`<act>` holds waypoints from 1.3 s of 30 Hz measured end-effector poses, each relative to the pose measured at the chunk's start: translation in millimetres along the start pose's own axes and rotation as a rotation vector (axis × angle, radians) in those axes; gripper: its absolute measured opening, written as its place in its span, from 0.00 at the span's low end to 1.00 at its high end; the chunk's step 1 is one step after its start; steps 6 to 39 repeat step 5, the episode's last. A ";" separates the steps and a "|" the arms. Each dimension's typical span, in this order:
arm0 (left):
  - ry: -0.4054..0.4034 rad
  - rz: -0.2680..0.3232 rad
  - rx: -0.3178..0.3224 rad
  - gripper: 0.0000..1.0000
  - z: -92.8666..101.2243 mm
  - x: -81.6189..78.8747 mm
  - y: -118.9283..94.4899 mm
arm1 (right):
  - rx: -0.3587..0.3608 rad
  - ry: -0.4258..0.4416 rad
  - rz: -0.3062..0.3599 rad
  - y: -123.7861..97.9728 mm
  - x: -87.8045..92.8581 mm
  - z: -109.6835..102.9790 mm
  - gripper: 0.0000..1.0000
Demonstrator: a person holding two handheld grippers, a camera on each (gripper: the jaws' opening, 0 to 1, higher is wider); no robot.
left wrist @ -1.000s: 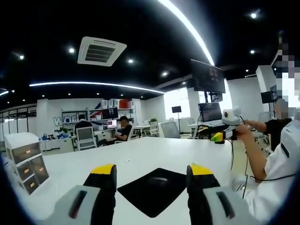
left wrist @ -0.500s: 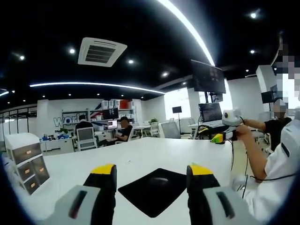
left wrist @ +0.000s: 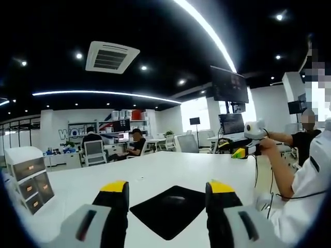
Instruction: Arrange the mouse and mouse pad neatly on the desk surface
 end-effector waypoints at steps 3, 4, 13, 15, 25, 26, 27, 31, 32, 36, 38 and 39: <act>0.001 0.003 0.001 0.60 0.4 -0.9 -0.5 | -0.004 0.001 0.000 0.4 0.2 -0.8 0.56; 0.001 0.004 0.000 0.60 0.3 -0.9 -0.6 | -0.004 0.001 -0.002 0.8 0.5 -0.6 0.56; 0.000 0.003 -0.001 0.60 0.1 -0.7 -0.6 | -0.002 0.000 -0.003 0.9 0.8 -0.3 0.56; 0.000 0.003 -0.001 0.60 0.1 -0.7 -0.6 | -0.002 0.000 -0.003 0.9 0.8 -0.3 0.56; 0.000 0.003 -0.001 0.60 0.1 -0.7 -0.6 | -0.002 0.000 -0.003 0.9 0.8 -0.3 0.56; 0.000 0.003 -0.001 0.60 0.1 -0.7 -0.6 | -0.002 0.000 -0.003 0.9 0.8 -0.3 0.56; 0.000 0.003 -0.001 0.60 0.1 -0.7 -0.6 | -0.002 0.000 -0.003 0.9 0.8 -0.3 0.56; 0.000 0.003 -0.001 0.60 0.1 -0.7 -0.6 | -0.002 0.000 -0.003 0.9 0.8 -0.3 0.56; 0.000 0.003 -0.001 0.60 0.1 -0.7 -0.6 | -0.002 0.000 -0.003 0.9 0.8 -0.3 0.56; 0.000 0.003 -0.001 0.60 0.1 -0.7 -0.6 | -0.002 0.000 -0.003 0.9 0.8 -0.3 0.56; 0.000 0.003 -0.001 0.60 0.1 -0.7 -0.6 | -0.002 0.000 -0.003 0.9 0.8 -0.3 0.56; 0.000 0.003 -0.001 0.60 0.1 -0.7 -0.6 | -0.002 0.000 -0.003 0.9 0.8 -0.3 0.56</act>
Point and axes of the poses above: the point that each gripper's makers call its tool centre point, and the gripper's own axes: y roughly forward along the fingers, z roughly to its right, x roughly out of its underside, the point moved 3 cm from there along -y, roughly backward along the fingers, and after that the axes turned 7 degrees about z, right-handed, at the moved point
